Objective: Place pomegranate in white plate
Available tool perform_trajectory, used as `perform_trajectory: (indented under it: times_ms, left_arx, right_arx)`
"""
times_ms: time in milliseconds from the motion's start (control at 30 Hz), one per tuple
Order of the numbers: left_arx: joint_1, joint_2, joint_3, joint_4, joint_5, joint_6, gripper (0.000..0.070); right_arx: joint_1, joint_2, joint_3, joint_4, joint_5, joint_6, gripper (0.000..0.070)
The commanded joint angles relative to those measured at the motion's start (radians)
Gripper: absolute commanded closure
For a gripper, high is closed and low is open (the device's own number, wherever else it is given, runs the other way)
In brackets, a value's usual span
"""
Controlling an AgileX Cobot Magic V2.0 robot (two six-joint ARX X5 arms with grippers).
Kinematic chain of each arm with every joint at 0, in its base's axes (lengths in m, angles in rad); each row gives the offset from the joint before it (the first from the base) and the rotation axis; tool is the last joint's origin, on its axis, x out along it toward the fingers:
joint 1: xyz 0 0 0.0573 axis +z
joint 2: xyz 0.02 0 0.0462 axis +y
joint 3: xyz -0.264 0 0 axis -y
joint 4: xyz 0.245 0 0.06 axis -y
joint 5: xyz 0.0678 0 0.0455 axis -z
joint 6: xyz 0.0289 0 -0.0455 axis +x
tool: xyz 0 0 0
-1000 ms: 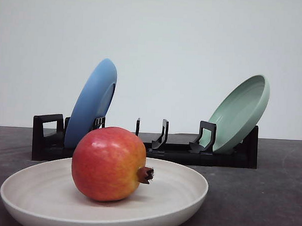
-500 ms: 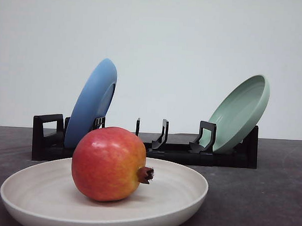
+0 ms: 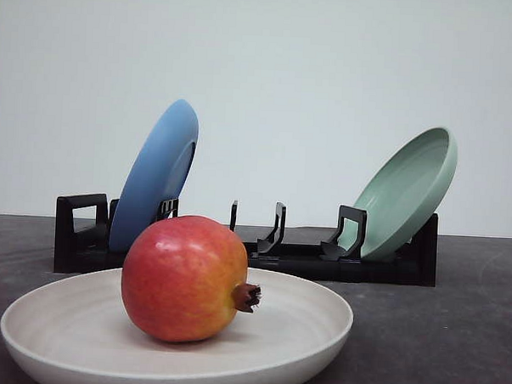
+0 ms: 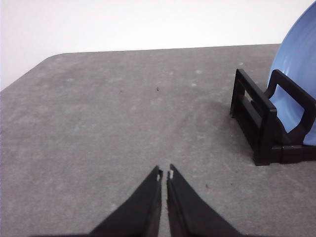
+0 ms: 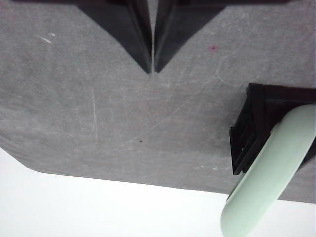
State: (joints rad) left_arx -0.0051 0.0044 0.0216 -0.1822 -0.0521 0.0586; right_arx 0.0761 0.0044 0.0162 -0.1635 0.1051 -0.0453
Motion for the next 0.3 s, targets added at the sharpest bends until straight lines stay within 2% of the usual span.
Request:
perform_trajectory:
  times_ms: [0, 267]
  left_arx:
    - [-0.002, -0.002, -0.01, -0.005, 0.004, -0.006, 0.07]
    - [-0.002, -0.002, -0.01, -0.005, 0.004, -0.007, 0.07]
  right_arx:
    - [-0.002, -0.001, -0.005, 0.006, 0.0, 0.008, 0.07]
    - [-0.002, -0.001, -0.005, 0.006, 0.0, 0.008, 0.07]
